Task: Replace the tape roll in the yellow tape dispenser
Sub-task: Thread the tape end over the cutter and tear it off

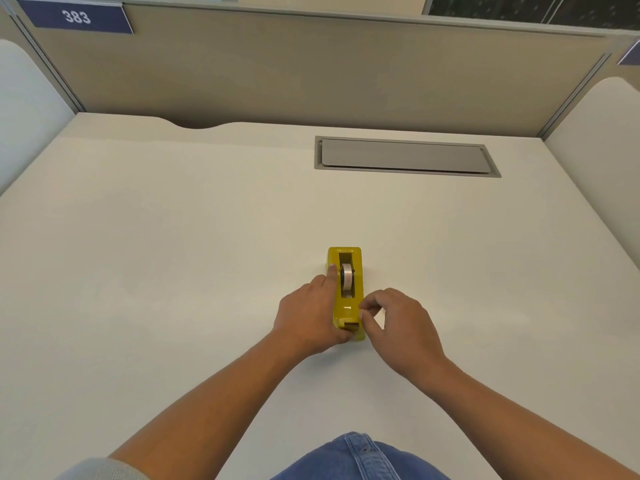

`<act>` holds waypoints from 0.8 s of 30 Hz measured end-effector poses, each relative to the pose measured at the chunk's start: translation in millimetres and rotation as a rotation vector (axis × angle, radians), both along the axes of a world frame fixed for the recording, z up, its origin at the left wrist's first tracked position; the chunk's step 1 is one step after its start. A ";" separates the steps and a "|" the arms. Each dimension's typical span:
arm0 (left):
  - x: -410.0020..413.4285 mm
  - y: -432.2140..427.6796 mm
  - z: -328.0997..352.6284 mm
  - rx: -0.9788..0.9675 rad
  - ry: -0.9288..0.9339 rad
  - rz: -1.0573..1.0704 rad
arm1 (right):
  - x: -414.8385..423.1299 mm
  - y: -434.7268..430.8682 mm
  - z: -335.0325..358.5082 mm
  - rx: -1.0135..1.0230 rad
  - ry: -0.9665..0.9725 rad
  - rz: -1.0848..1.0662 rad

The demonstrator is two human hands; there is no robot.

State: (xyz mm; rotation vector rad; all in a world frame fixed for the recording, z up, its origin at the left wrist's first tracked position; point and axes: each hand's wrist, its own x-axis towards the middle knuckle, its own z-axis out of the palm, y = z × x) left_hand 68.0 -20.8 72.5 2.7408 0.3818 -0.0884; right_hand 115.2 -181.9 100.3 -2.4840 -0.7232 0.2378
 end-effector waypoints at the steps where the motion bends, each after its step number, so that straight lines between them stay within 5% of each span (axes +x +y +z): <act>1: 0.1 -0.1 0.5 0.002 0.002 0.000 | 2.6 3.0 1.1 0.010 0.036 -0.038; 13: 0.4 -1.6 3.7 -0.022 0.015 0.006 | 20.0 25.3 4.6 -0.171 0.370 -0.165; 24: -0.2 -1.6 2.1 -0.020 0.015 0.008 | 26.6 34.5 5.3 0.014 0.687 -0.362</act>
